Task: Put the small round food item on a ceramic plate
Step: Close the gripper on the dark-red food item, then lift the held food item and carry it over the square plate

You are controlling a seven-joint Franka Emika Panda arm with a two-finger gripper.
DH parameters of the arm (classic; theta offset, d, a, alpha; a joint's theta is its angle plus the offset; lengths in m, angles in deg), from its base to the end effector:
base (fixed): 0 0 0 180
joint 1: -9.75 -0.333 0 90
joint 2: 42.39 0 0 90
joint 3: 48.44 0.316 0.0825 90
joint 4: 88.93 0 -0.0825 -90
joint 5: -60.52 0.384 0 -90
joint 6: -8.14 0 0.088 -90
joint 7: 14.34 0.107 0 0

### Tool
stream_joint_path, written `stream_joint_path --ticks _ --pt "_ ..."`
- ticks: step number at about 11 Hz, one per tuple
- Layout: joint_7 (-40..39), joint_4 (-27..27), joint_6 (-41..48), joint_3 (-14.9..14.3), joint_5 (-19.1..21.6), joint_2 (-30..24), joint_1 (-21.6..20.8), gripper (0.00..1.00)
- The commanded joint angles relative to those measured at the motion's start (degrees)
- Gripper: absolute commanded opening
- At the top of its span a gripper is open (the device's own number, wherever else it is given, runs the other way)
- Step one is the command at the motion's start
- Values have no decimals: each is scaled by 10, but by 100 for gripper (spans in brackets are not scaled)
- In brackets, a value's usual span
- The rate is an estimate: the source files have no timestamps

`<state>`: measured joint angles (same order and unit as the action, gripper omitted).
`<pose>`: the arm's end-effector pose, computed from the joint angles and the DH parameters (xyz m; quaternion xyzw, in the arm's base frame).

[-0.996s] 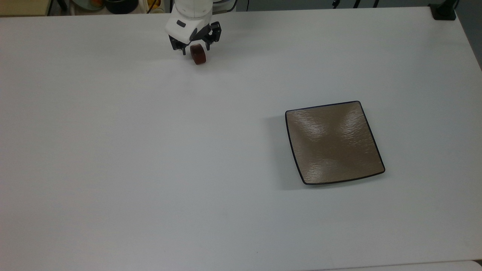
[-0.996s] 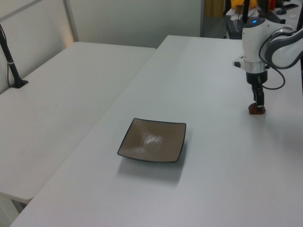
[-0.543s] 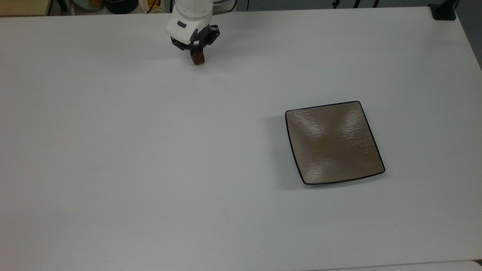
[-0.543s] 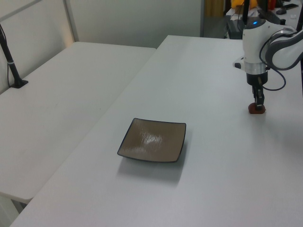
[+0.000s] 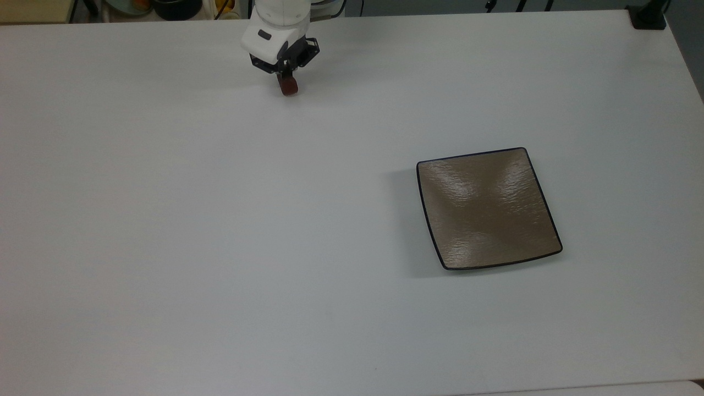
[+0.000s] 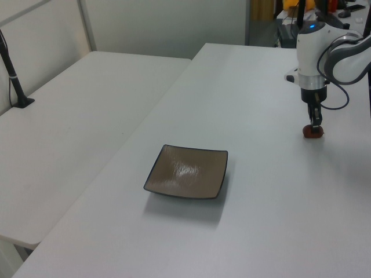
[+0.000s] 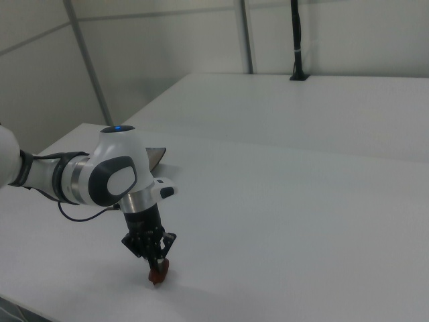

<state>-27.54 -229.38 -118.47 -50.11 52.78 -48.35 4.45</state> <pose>0.4531 0.0243 0.3277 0.9783 0.1893 -0.0724 0.0439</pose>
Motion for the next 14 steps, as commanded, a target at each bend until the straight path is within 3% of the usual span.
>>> stream_joint_path --ticks 1,4,7,10,14 --pt "11 45 39 -4 -7 -13 -5 2" --pt "23 139 110 -3 -5 -10 -6 2" --pt "24 274 206 -3 4 -2 -6 2" --pt "22 414 292 -3 40 32 -7 3" --pt "35 486 324 -2 76 63 -28 3"
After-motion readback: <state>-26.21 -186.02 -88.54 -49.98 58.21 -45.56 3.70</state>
